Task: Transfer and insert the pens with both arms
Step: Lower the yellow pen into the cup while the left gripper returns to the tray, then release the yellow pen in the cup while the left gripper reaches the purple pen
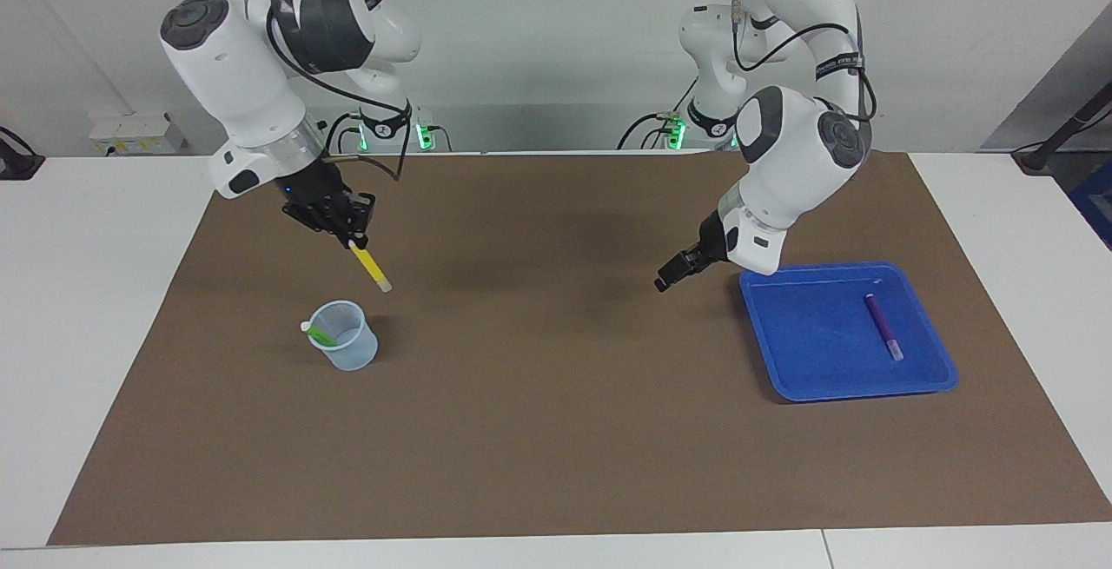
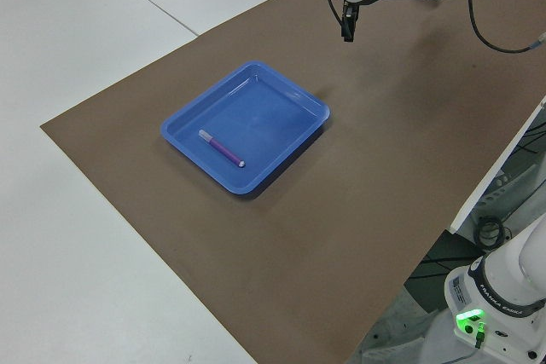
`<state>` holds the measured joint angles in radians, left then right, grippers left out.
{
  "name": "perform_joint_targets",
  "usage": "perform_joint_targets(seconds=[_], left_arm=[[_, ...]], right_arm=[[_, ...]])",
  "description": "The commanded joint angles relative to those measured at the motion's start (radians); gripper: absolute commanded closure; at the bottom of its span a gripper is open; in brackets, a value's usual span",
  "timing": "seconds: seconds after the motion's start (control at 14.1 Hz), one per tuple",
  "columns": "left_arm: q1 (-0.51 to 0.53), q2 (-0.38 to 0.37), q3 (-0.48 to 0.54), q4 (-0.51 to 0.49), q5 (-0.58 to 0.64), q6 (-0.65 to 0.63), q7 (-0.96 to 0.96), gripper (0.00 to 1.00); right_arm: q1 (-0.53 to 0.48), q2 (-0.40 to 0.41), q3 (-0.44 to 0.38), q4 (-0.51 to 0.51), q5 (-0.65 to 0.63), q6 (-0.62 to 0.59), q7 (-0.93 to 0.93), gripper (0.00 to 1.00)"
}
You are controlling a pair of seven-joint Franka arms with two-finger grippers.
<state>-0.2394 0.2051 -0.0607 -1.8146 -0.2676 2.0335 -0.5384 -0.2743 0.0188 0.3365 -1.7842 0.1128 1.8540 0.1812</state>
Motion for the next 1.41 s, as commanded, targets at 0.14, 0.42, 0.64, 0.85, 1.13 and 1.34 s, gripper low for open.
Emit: perform_joint_targets(seconds=[0.14,0.42,0.64,0.85,1.13,1.34], left_arm=[[0.093,-0.019,-0.007,-0.020,0.148,-0.009,0.284,0.00],[0.193,-0.019,-0.007,-0.022,0.206,0.013,0.489,0.00],[0.235,-0.007,-0.007,-0.026,0.269,0.062,0.535,0.02],[0.307,0.016,-0.007,-0.023,0.295,0.109,0.616,0.02],[0.367,0.051,-0.007,-0.018,0.295,0.158,0.664,0.04],[0.406,0.083,-0.008,-0.017,0.295,0.211,0.693,0.05]], right_arm=[[-0.077,-0.002,0.013,-0.001,-0.080,0.004,-0.178,1.00],[-0.085,0.027,0.016,-0.009,-0.085,0.062,-0.190,1.00],[-0.074,0.058,0.018,-0.017,-0.085,0.106,-0.180,1.00],[-0.072,0.076,0.018,-0.041,-0.087,0.149,-0.170,1.00],[-0.069,0.107,0.018,-0.086,-0.087,0.203,-0.146,1.00],[-0.059,0.113,0.018,-0.130,-0.088,0.269,-0.143,1.00]])
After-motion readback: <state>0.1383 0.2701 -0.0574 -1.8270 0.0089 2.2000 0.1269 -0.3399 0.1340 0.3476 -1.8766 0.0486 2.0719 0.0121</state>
